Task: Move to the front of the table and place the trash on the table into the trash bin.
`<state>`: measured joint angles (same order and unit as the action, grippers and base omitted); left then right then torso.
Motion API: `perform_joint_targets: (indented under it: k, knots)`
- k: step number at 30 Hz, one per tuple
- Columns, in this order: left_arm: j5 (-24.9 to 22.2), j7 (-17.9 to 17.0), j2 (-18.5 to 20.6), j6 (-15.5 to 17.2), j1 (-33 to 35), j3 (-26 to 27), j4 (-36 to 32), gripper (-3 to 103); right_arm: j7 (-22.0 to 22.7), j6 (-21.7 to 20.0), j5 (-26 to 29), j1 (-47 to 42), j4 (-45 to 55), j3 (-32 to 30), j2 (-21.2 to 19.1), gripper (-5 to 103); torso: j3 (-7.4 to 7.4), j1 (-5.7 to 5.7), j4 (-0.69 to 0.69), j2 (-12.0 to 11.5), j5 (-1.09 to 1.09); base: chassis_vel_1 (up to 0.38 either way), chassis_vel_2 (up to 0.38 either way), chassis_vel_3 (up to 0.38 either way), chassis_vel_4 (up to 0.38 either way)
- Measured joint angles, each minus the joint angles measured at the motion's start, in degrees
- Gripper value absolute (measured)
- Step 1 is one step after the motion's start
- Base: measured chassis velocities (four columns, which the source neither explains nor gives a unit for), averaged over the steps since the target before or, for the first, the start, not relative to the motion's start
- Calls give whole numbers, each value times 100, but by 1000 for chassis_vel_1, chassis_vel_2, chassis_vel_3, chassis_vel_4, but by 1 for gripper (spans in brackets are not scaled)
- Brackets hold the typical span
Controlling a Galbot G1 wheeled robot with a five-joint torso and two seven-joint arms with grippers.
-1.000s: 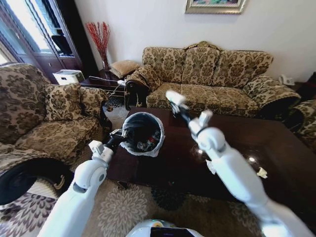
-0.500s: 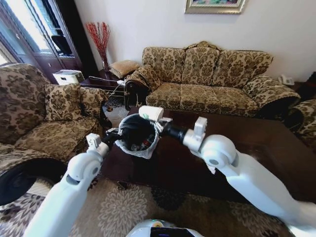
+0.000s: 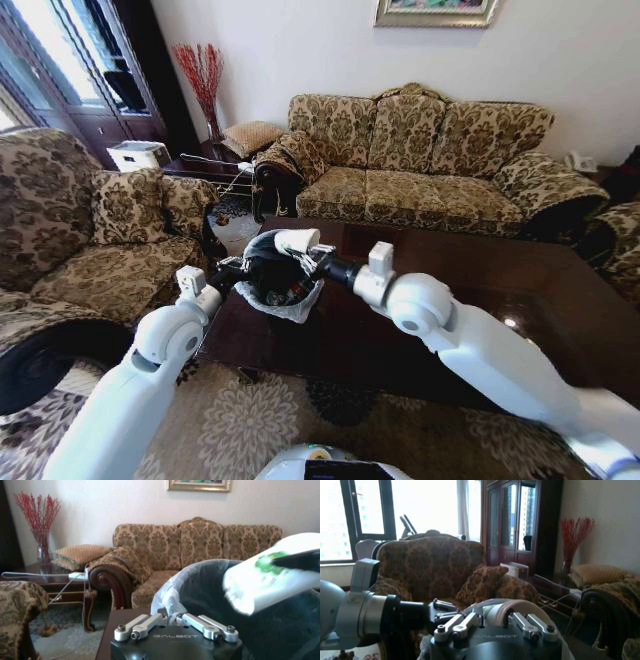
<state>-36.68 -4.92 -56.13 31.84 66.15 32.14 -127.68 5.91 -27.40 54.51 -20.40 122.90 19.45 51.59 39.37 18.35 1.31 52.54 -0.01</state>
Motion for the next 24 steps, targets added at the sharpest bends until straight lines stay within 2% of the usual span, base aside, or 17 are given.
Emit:
perform_joint_targets:
  k: [1, 2, 3, 5, 6, 8, 9, 11, 12, 14, 15, 16, 18, 19, 22, 24]
  knots:
    - [0, 0, -8, 0, 9, 0, -15, 2, 15, 5, -9, 65, -18, 64, 18, 24, 0, 0, -1, 0, 0, 0, 0, 0, 0]
    - [0, 0, -30, 1, 49, 12, -42, 2, 74, 18, -20, 194, -52, 148, 72, 41, 0, 0, -2, 0, 0, 0, 0, 0, 0]
    - [2, 0, -38, 0, 61, 19, -44, 2, 96, 23, -20, 212, -58, 150, 77, 41, 0, 0, -2, 0, 0, 0, 0, 0, 0]
    - [7, -3, -62, 0, 81, 22, -52, 2, 120, 28, -17, 235, -59, 151, 60, 51, 0, 0, -1, 0, 0, 0, 0, 0, 0]
    - [7, -3, -62, 0, 81, 22, -52, 2, 120, 28, -17, 235, -59, 151, 60, 51, 0, 0, -1, 0, 0, 0, 0, 0, 0]
    - [12, -4, -91, -5, 86, 12, -78, 2, 136, 41, -13, 246, -42, 142, 9, 62, 0, 0, -2, 0, 1, 0, 0, 0, 0]
    - [12, -4, -91, -5, 86, 12, -78, 2, 136, 41, -13, 246, -42, 142, 9, 62, 0, 0, -2, 0, 1, 0, 0, 0, 0]
    - [12, -3, -103, -13, 83, -1, -94, 2, 190, 77, -12, 245, -26, 55, -11, 73, 0, 0, -3, 0, 1, 0, 0, 0, 0]
    - [12, -5, -108, -13, 83, -2, -99, 2, 238, 116, -9, 219, -18, -44, -19, 73, 0, 0, -2, 0, 0, 0, 0, 0, 0]
    - [15, -17, -121, -20, 95, 19, -119, 2, 369, 206, 1, 14, 17, -410, -71, 84, 0, 0, 0, 0, 1, 0, 0, 0, 0]
    - [15, -17, -121, -20, 95, 19, -119, 2, 369, 206, 1, 14, 17, -410, -71, 84, 0, 0, 0, 0, 1, 0, 0, 0, 0]
    - [15, -17, -131, -23, 103, 35, -128, 2, 397, 225, 2, -103, 31, -573, -100, 89, 0, 0, 0, 0, 1, 0, 0, 0, 0]
    - [15, -21, -167, -53, 150, 94, -160, 2, 439, 336, -154, -718, 127, -1199, -290, 98, -1, 0, -1, 0, 3, 0, 0, 0, 0]
    - [15, -21, -167, -53, 150, 94, -160, 2, 439, 336, -154, -718, 127, -1199, -290, 98, -1, 0, -1, 0, 3, 0, 0, 0, 0]
    - [33, -19, -185, -162, 224, 143, -182, 2, 503, 607, -978, -1797, 288, -1974, -602, 100, 0, 0, -4, 0, 2, 0, 0, 0, 0]
    - [38, -21, -197, -178, 262, 180, -203, 2, 489, 595, -1181, -2135, 314, -2186, -618, 100, -1, 0, -4, 0, 0, 0, 0, 0, 0]
